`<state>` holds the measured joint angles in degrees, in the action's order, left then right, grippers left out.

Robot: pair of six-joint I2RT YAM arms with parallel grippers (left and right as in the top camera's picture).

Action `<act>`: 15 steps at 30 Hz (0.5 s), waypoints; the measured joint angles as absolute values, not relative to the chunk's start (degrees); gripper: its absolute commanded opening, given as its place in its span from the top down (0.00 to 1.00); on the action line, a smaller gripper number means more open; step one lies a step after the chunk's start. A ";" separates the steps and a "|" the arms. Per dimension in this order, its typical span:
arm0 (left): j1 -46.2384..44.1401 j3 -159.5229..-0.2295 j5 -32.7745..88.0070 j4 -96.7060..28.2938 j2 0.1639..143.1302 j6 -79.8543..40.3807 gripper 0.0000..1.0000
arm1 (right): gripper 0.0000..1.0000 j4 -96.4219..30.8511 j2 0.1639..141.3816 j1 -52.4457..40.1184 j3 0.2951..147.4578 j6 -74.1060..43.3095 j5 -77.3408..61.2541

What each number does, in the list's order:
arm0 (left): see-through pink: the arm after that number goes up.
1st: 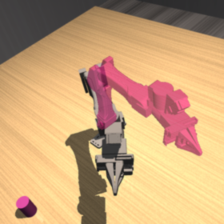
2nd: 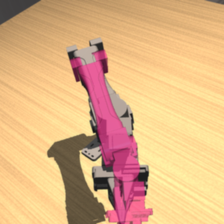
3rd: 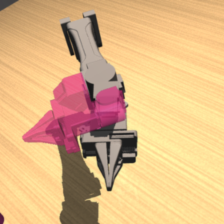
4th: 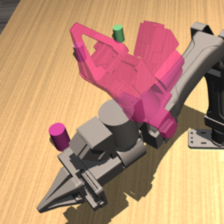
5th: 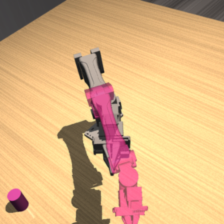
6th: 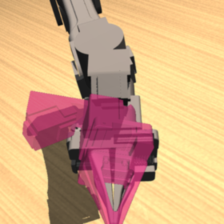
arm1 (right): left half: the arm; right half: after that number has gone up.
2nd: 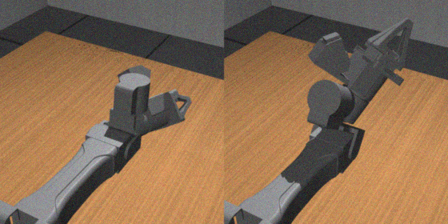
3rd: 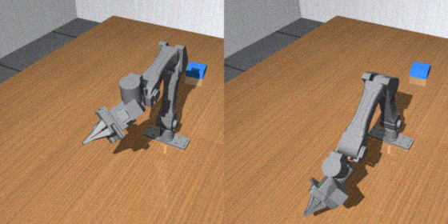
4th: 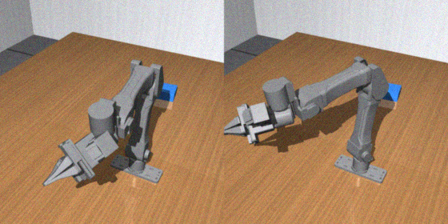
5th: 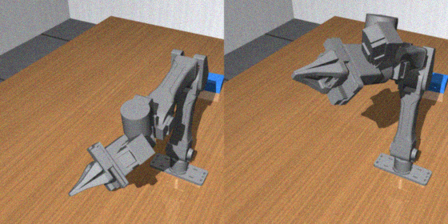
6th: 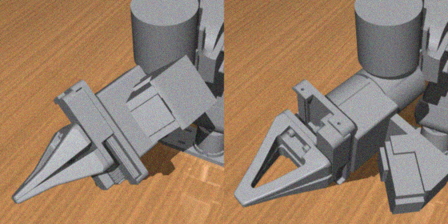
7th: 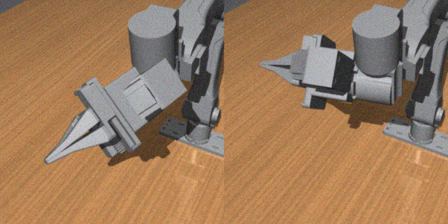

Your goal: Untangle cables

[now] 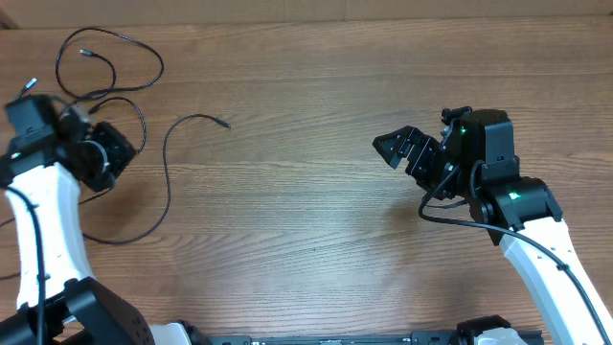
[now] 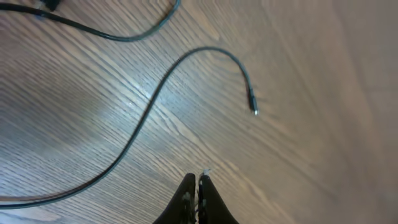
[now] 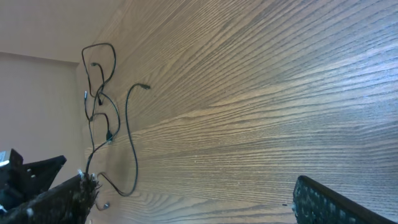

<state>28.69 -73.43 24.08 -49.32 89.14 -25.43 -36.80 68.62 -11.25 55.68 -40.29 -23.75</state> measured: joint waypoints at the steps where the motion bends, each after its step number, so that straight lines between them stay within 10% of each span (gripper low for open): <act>1: 29.98 -73.43 24.75 -49.32 89.12 -25.43 0.96 | 0.00 -36.80 68.62 -11.25 55.68 -40.27 -23.75; 6: 33.87 -73.43 25.98 -49.74 89.12 -21.89 0.89 | 0.00 -36.80 68.62 -11.25 55.68 -40.27 -23.75; 8: 32.75 -73.43 26.17 -48.99 89.12 -20.56 0.72 | 0.00 -36.82 68.62 -11.25 55.68 -40.29 -23.77; 11: 28.51 -73.43 25.67 -44.95 89.14 -18.76 0.21 | 0.00 -36.82 68.62 -11.25 55.68 -40.27 -23.75; 15: 21.45 -73.43 20.97 -41.47 90.19 -18.04 0.10 | 0.00 -36.80 68.62 -11.25 55.68 -40.27 -23.73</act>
